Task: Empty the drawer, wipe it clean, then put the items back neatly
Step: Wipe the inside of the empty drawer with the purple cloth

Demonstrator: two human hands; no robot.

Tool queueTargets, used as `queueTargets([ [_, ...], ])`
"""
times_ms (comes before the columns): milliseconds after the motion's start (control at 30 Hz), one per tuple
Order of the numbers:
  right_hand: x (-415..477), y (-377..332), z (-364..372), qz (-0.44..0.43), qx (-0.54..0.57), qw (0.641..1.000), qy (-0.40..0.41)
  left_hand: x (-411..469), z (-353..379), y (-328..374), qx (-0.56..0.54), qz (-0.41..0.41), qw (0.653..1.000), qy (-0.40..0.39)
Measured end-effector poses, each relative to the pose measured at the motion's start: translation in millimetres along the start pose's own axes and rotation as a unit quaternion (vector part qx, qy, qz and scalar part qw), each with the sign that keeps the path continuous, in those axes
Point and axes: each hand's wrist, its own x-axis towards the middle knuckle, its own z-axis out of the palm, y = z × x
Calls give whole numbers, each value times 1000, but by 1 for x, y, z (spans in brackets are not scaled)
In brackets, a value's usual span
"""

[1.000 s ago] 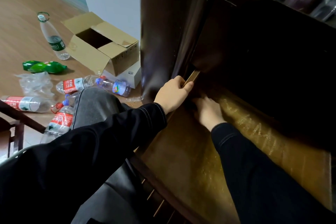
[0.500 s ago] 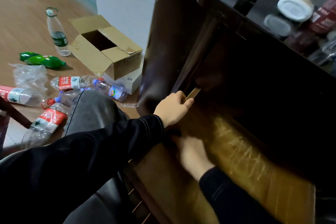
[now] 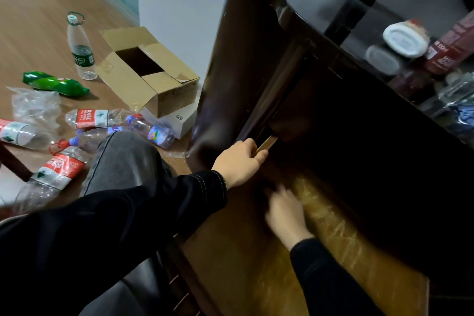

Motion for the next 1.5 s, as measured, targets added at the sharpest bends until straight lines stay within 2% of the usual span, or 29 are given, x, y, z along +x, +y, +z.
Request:
queueTargets([
  [67, -26, -9, 13, -73, 12, 997, 0, 0, -1, 1, 1, -1, 1000, -2],
  [133, -29, -5, 18, -94, 21, 995, 3, 0, 0, 0, 3, -1, 1000, -3],
  [200, -9, 6, 13, -57, 10, 998, 20, 1, 1, -2, 7, 1, 1000, 1],
  [267, 24, 20, 2, 19, 13, 999, 39, 3, 3, -4, 10, 6, 1000, 5],
  [367, 67, 39, -15, 117, 106, 987, -1, 4, 4, -6, 13, 8, 1000, 7],
  [500, 72, 40, -16, 122, 109, 986, 9, 3, 3, -5, 13, 12, 1000, 6],
  [633, 35, 18, -3, 61, 5, 997, 41, 2, 2, -3, 11, 13, 1000, 6],
  [733, -9, -4, 20, -62, 4, 997, 37, 0, 0, -2, 13, 9, 1000, 5],
  [800, -22, -5, 28, -107, 14, 993, 37, 0, 1, -2, 14, 9, 1000, 1],
  [867, -7, 7, 21, -75, 6, 996, 46, 0, 1, -2, 17, 11, 1000, 4],
  [933, 23, 23, 9, -2, -6, 999, 52, 2, 2, -4, 19, 15, 1000, 8],
  [1033, 63, 40, -8, 99, 69, 992, 34, 3, 3, -5, 21, 14, 1000, 10],
  [1167, 74, 41, -12, 135, 119, 984, 17, 1, 1, -3, 23, 16, 1000, 13],
  [1300, 32, 26, 1, 71, 51, 995, 52, -1, -1, -1, 15, 12, 1000, 8],
  [1433, -22, 10, 29, -24, 31, 998, 50, -2, -1, 0, 11, 14, 1000, 5],
  [1500, -18, 15, 28, -24, 30, 998, 48, -1, -1, -1, 13, 17, 1000, 4],
])
